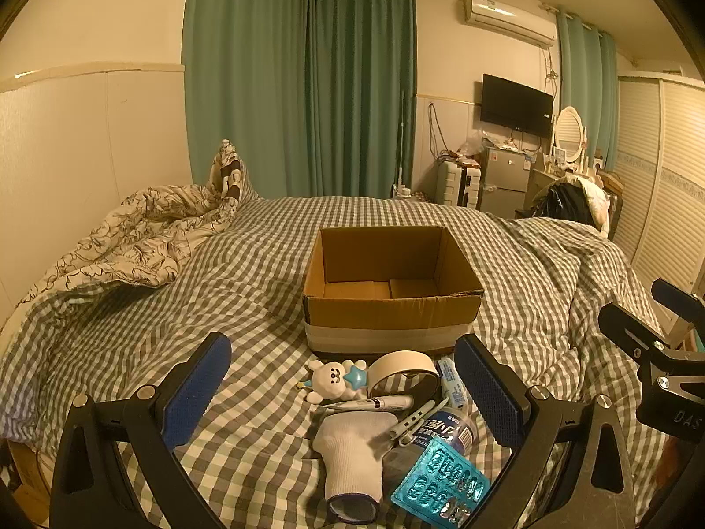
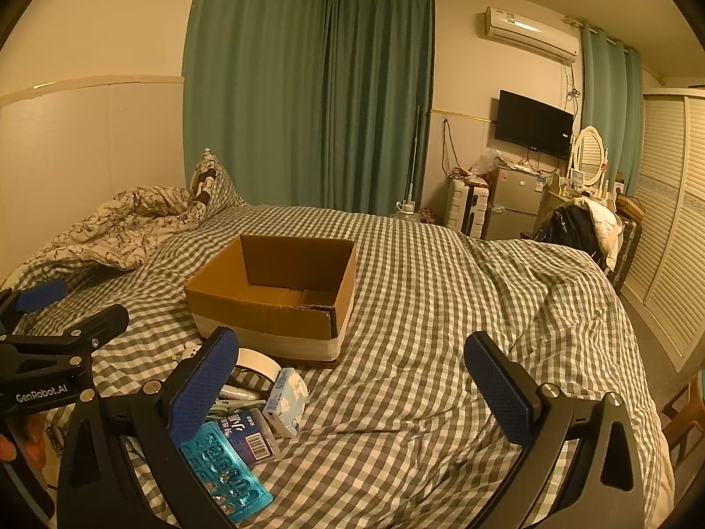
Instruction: Organize objects
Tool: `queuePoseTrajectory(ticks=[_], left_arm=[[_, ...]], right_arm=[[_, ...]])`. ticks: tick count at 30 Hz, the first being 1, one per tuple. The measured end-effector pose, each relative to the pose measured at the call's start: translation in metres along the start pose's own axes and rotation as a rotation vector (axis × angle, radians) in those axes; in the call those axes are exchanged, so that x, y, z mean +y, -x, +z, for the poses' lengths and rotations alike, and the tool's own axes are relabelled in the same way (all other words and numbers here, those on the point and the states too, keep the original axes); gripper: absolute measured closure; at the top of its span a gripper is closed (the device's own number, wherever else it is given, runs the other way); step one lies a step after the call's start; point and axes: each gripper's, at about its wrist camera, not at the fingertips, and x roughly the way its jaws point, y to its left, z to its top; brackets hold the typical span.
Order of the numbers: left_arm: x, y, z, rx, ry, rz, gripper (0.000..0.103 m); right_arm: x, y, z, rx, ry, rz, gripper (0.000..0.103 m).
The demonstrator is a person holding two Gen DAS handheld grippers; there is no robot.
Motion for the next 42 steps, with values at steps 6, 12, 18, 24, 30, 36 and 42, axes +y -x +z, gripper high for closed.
queuePoseTrajectory(ticks=[6, 12, 18, 24, 30, 36, 42], left_arm=[[-0.001, 0.000, 0.000, 0.001, 0.000, -0.003, 0.000], [0.000, 0.000, 0.001, 0.004, -0.002, -0.002, 0.000], [-0.001, 0.000, 0.001, 0.004, -0.004, -0.004, 0.000], [0.001, 0.004, 0.003, 0.009, -0.007, -0.019, 0.000], [0.006, 0.014, 0.007, 0.005, -0.008, -0.034, 0.000], [0.010, 0.008, -0.004, 0.063, -0.031, -0.010, 0.000], [0.012, -0.014, -0.031, 0.184, -0.048, 0.002, 0.004]], right_arm=[[0.001, 0.000, 0.000, 0.001, 0.001, 0.006, 0.000], [0.002, 0.002, 0.002, -0.003, 0.003, 0.011, 0.000], [0.002, 0.003, 0.003, -0.006, 0.003, 0.013, 0.000], [0.003, 0.009, 0.007, -0.013, 0.004, 0.025, 0.000], [0.005, 0.021, 0.018, -0.030, 0.048, 0.038, 0.000], [0.014, 0.026, 0.013, -0.001, 0.078, 0.127, 0.000], [0.029, 0.007, -0.022, 0.130, 0.136, 0.196, 0.000]])
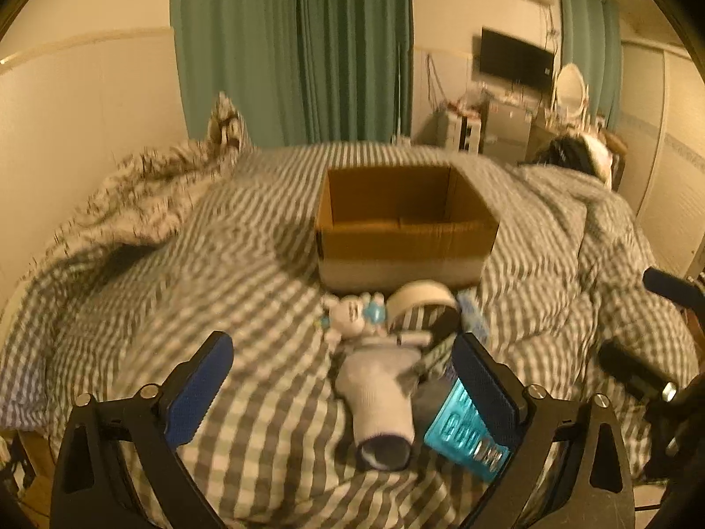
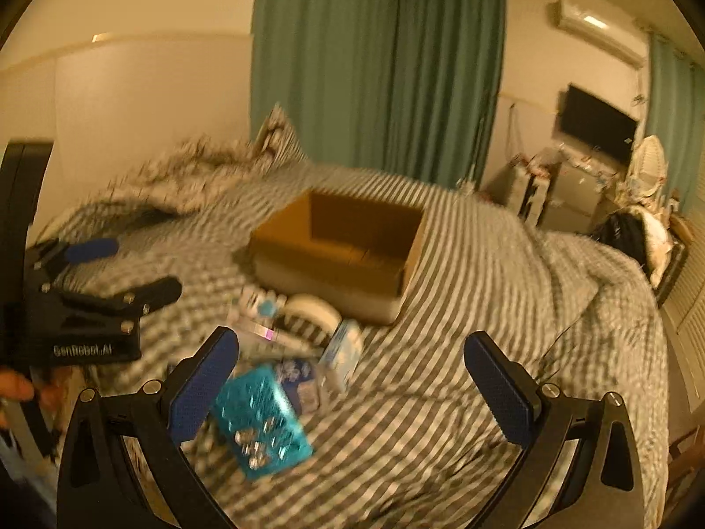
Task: Organize objects
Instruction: 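Grasp the white sock with the left tool while the right grasps the teal blister pack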
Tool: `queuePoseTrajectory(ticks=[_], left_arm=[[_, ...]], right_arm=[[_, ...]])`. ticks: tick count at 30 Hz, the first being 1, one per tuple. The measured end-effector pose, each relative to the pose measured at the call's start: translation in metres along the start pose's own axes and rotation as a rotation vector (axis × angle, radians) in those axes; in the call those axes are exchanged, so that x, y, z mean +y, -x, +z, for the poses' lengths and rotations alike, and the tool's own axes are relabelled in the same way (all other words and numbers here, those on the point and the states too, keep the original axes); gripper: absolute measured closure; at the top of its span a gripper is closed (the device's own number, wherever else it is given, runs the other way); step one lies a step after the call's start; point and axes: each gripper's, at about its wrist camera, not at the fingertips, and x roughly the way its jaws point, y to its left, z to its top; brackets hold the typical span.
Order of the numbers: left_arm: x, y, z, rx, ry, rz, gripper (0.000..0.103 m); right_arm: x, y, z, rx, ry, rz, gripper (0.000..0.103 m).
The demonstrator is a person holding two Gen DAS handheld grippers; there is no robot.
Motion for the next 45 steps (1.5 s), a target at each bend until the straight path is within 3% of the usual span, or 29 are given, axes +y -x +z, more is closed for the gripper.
queuePoseTrajectory(ticks=[9, 17, 19, 21, 23, 25, 27, 28, 33, 38, 45], left_arm=[[-0.004, -0.037, -0.027, 0.148, -0.024, -0.009, 0.009], [-0.005, -0.061, -0.037, 0.228, -0.045, -0.050, 0.014], [-0.007, -0.066, -0.038, 0.243, -0.048, -0.070, 0.014], [-0.010, -0.070, -0.041, 0.252, -0.062, -0.081, 0.018], [-0.013, -0.073, -0.042, 0.258, -0.084, -0.083, 0.028], [-0.014, -0.077, -0.044, 0.272, -0.100, -0.093, 0.038], [-0.015, -0.079, -0.047, 0.294, -0.100, -0.128, 0.061], [-0.015, -0.081, -0.048, 0.310, -0.093, -0.155, 0.066], [-0.021, -0.076, -0.051, 0.291, -0.126, -0.147, 0.076], [-0.019, -0.061, -0.042, 0.262, -0.105, -0.160, 0.080], [-0.011, -0.027, -0.004, 0.142, -0.075, -0.188, 0.081]], right_arm=[[0.027, -0.070, -0.062, 0.240, 0.040, 0.176, 0.000], [0.044, -0.106, -0.084, 0.343, 0.081, 0.275, 0.000], [0.044, -0.111, -0.087, 0.352, 0.088, 0.268, 0.005], [0.042, -0.114, -0.090, 0.367, 0.085, 0.267, 0.017], [0.040, -0.116, -0.091, 0.378, 0.081, 0.265, 0.026], [0.035, -0.113, -0.092, 0.374, 0.077, 0.248, 0.028], [0.028, -0.109, -0.091, 0.370, 0.067, 0.238, 0.030], [0.025, -0.107, -0.091, 0.369, 0.064, 0.231, 0.030], [0.016, -0.097, -0.084, 0.345, 0.046, 0.180, 0.033], [0.006, -0.081, -0.076, 0.307, 0.032, 0.127, 0.033], [-0.005, -0.056, -0.047, 0.218, 0.022, 0.081, 0.033]])
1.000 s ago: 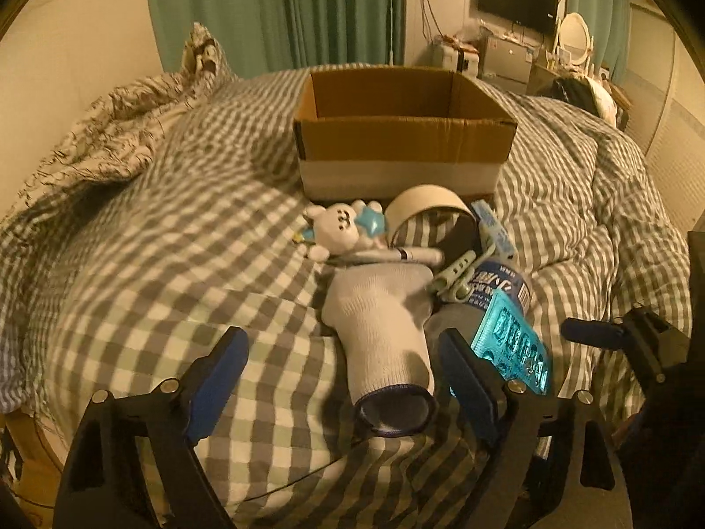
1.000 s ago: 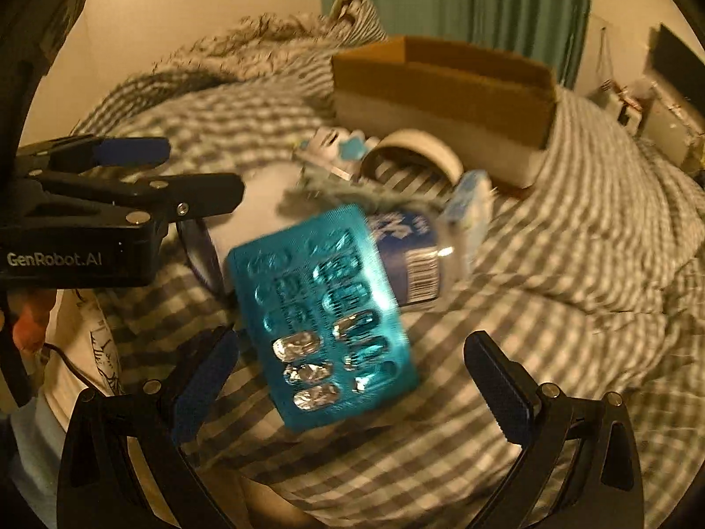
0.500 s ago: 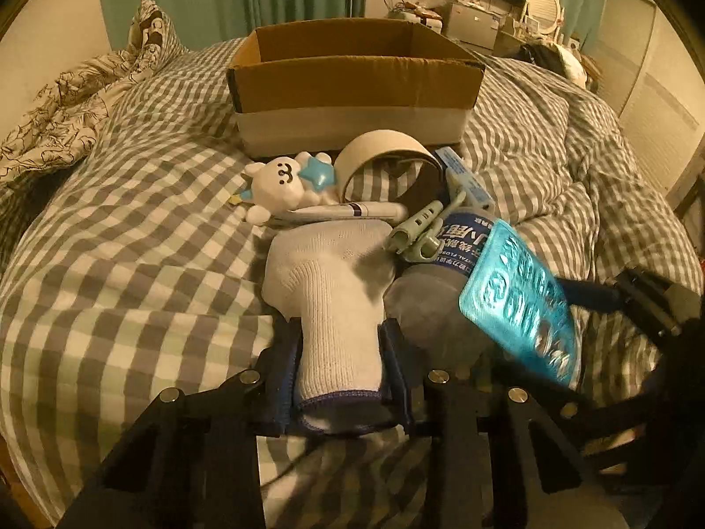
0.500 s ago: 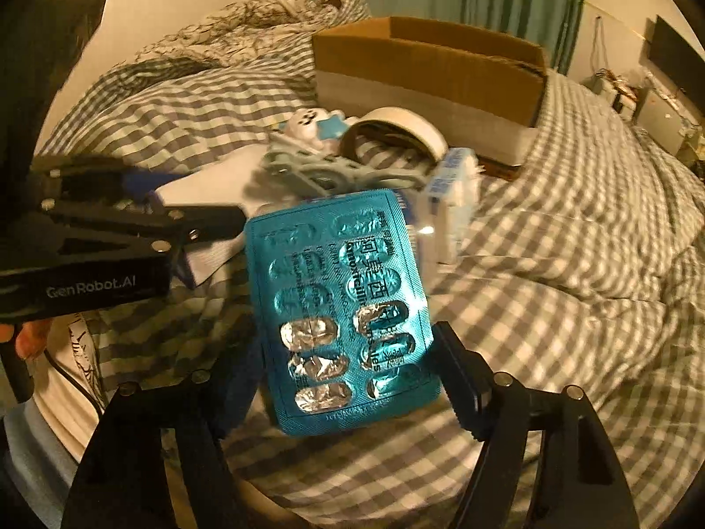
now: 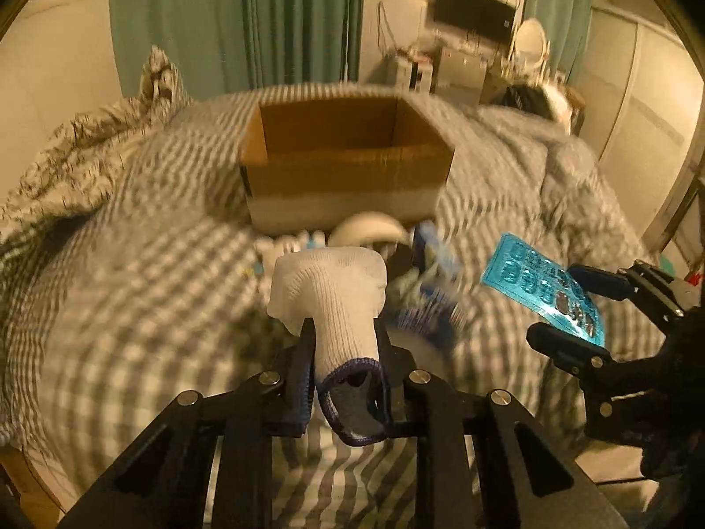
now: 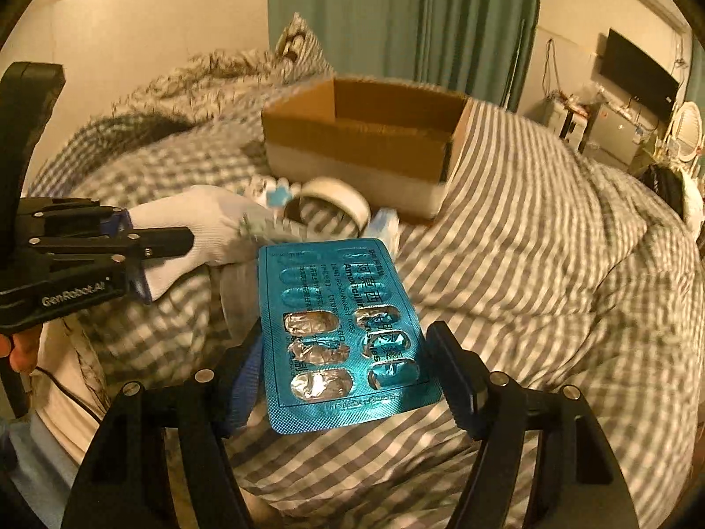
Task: Organize objects
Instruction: 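Grasp the white sock with the left tool while the right grasps the teal blister pack, then carry sock and blister pack into the box and open both tools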
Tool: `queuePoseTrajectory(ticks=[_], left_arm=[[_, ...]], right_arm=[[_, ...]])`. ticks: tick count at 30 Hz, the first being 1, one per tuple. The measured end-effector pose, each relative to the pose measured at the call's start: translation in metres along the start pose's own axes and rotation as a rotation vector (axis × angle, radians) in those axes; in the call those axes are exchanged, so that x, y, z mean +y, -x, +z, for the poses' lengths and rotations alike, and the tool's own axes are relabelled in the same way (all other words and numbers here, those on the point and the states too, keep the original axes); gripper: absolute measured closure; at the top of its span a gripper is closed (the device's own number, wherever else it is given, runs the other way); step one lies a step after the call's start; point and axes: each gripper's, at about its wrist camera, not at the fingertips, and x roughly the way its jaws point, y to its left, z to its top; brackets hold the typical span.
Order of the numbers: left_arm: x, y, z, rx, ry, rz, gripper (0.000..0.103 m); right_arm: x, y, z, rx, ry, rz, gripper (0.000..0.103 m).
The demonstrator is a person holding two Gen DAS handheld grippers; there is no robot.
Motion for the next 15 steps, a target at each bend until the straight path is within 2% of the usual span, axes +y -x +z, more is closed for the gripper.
queuePoseTrajectory(ticks=[3, 7, 11, 15], left_arm=[[0.004, 0.018, 0.026, -0.072, 0.011, -0.014, 0.081], [0.005, 0.025, 0.063, -0.134, -0.005, -0.007, 0.081], [0.008, 0.016, 0.105, -0.183, -0.022, 0.012, 0.081], [0.014, -0.006, 0.143, -0.194, -0.024, 0.008, 0.081]], right_arm=[[-0.006, 0.017, 0.019, -0.051, 0.004, -0.013, 0.033], [-0.020, 0.035, 0.063, -0.142, 0.012, -0.034, 0.033], [-0.029, 0.037, 0.105, -0.195, 0.022, -0.053, 0.033], [-0.039, 0.024, 0.143, -0.223, 0.033, -0.078, 0.033]])
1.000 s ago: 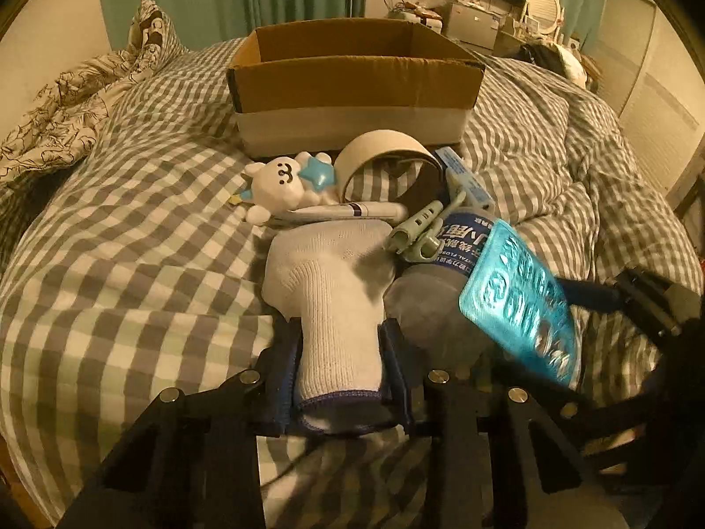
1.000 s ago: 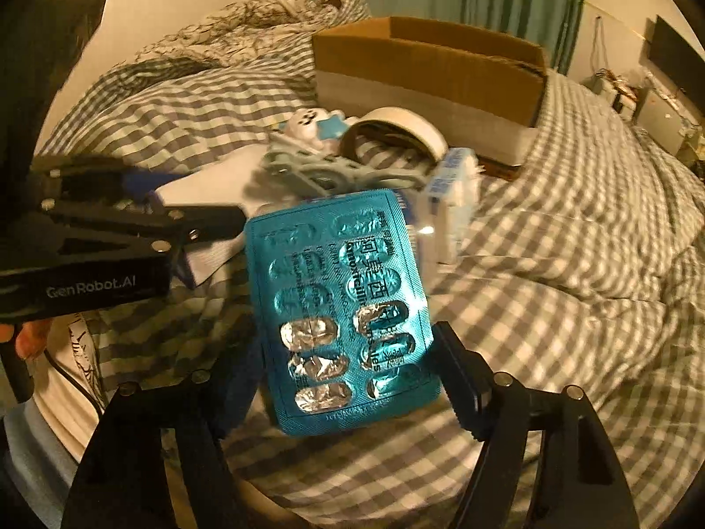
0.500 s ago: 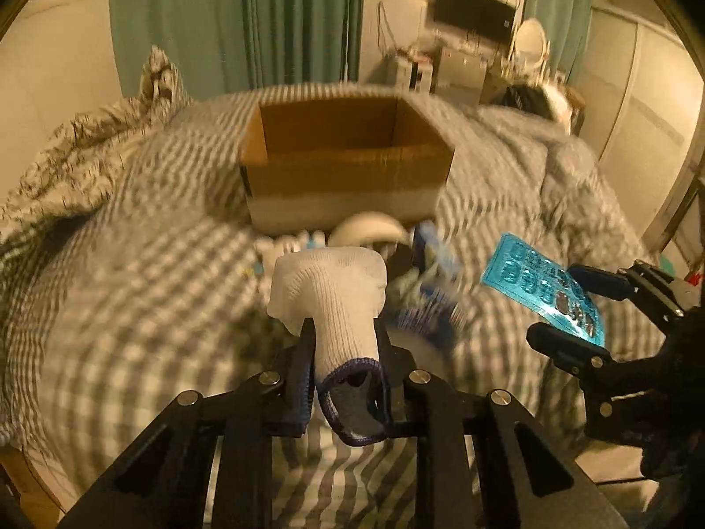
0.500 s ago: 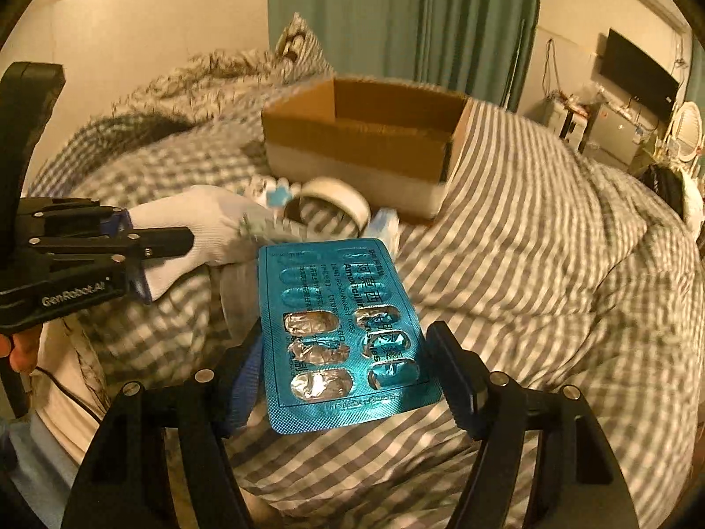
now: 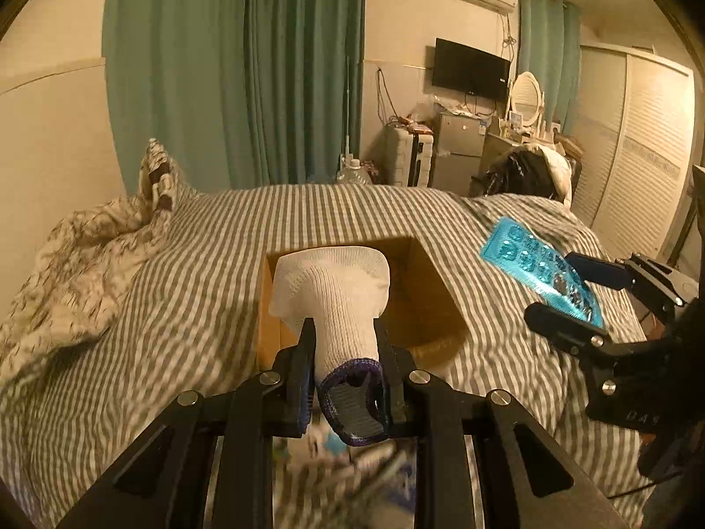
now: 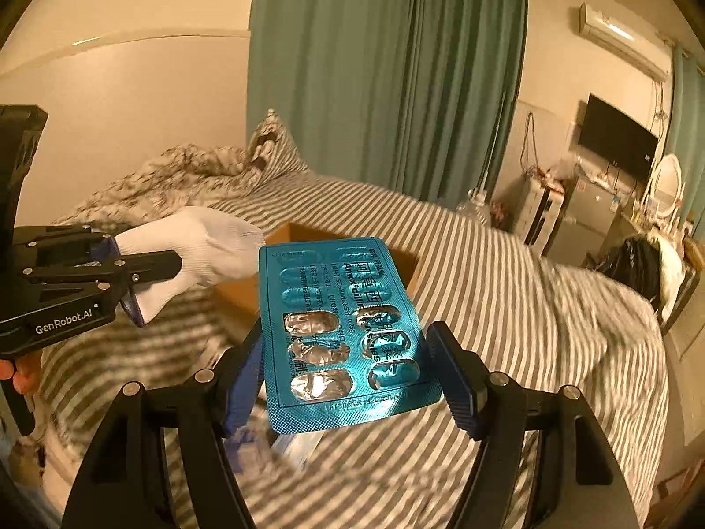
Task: Organize objects
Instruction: 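Carry sock and blister pack into the box and open both tools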
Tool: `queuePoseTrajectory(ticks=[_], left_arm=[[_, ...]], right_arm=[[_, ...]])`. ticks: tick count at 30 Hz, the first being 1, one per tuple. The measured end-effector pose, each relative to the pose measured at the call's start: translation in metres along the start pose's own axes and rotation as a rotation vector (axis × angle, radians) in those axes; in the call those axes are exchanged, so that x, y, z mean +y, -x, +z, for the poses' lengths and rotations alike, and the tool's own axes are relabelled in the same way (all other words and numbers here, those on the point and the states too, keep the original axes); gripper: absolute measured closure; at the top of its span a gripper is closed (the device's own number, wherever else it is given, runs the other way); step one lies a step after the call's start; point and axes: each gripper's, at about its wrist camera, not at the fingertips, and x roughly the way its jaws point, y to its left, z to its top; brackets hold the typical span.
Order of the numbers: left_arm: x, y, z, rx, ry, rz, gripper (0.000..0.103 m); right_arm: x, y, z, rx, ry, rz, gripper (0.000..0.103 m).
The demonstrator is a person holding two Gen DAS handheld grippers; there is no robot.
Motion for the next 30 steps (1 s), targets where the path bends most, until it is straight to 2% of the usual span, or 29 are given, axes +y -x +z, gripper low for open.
queuePoseTrajectory(ticks=[5, 10, 15, 20, 22, 23, 24, 25, 26, 27, 30], left_arm=[[0.010, -0.053, 0.028, 0.019, -0.002, 0.021, 0.081], [0.019, -0.106, 0.030, 0.079, -0.003, 0.035, 0.081], [0.029, -0.150, 0.024, 0.129, -0.002, 0.035, 0.081], [0.032, -0.175, 0.013, 0.175, 0.003, 0.011, 0.081], [0.031, -0.180, 0.008, 0.194, 0.003, -0.003, 0.077], [0.030, -0.181, 0.006, 0.201, 0.002, -0.002, 0.072], [0.028, -0.180, 0.006, 0.203, -0.001, -0.001, 0.061], [0.026, -0.178, 0.005, 0.198, -0.003, 0.006, 0.053], [0.024, -0.174, 0.005, 0.187, -0.005, 0.021, 0.039], [0.022, -0.168, 0.006, 0.174, -0.009, 0.032, 0.032], [0.017, -0.152, 0.010, 0.156, -0.017, 0.045, 0.030]], right_arm=[[-0.012, -0.046, 0.030, 0.014, -0.033, 0.016, 0.033], [-0.025, -0.103, 0.050, 0.045, -0.085, 0.046, 0.033], [-0.035, -0.155, 0.053, 0.103, -0.125, 0.075, 0.033], [-0.043, -0.188, 0.046, 0.145, -0.146, 0.090, 0.032], [-0.043, -0.194, 0.042, 0.144, -0.153, 0.097, 0.032], [-0.045, -0.196, 0.041, 0.144, -0.156, 0.102, 0.027], [-0.046, -0.199, 0.039, 0.150, -0.158, 0.113, 0.020], [-0.047, -0.199, 0.038, 0.150, -0.164, 0.118, 0.018], [-0.050, -0.197, 0.038, 0.143, -0.173, 0.117, 0.017], [-0.052, -0.193, 0.038, 0.134, -0.181, 0.117, 0.017], [-0.057, -0.173, 0.041, 0.110, -0.199, 0.117, 0.016]])
